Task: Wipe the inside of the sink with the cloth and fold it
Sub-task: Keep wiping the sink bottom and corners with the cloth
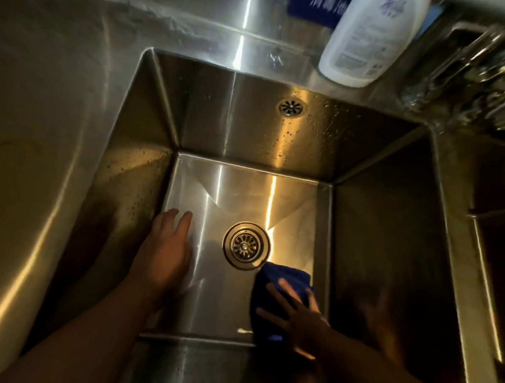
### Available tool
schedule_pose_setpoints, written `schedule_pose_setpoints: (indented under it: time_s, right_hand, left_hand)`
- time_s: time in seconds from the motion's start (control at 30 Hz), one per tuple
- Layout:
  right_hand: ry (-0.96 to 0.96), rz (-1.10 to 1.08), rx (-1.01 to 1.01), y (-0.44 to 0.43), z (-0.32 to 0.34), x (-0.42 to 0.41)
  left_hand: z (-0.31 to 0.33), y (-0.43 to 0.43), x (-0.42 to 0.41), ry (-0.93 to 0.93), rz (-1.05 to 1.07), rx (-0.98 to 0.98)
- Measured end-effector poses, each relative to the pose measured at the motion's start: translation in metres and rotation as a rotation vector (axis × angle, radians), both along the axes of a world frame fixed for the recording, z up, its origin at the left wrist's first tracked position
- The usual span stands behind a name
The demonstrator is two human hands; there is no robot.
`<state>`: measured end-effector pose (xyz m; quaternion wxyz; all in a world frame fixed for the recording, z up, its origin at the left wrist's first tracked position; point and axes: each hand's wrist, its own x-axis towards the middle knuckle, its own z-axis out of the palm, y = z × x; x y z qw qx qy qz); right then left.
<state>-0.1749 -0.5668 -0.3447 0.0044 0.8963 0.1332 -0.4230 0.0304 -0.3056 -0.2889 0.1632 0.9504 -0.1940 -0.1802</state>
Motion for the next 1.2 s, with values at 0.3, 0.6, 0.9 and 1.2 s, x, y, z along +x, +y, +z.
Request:
schedule_pose_setpoints:
  time_s: [0.3, 0.6, 0.9, 1.2]
  right_hand:
    - [0.306, -0.868, 0.021, 0.012, 0.073, 0.060]
    - [0.350, -1.531, 0.978, 0.014, 0.204, 0.035]
    - [-0.038, -2.002, 2.035, -0.029, 0.336, -0.106]
    - [-0.453, -1.899, 1.955, -0.111, 0.375, -0.210]
  left_hand:
    - [0.048, 0.011, -0.013, 0.260, 0.075, -0.130]
    - [0.114, -0.001, -0.029, 0.426, -0.053, -0.246]
    - [0.211, -0.071, -0.084, 0.401, -0.175, -0.301]
    - [0.271, -0.180, -0.177, 0.172, -0.231, -0.317]
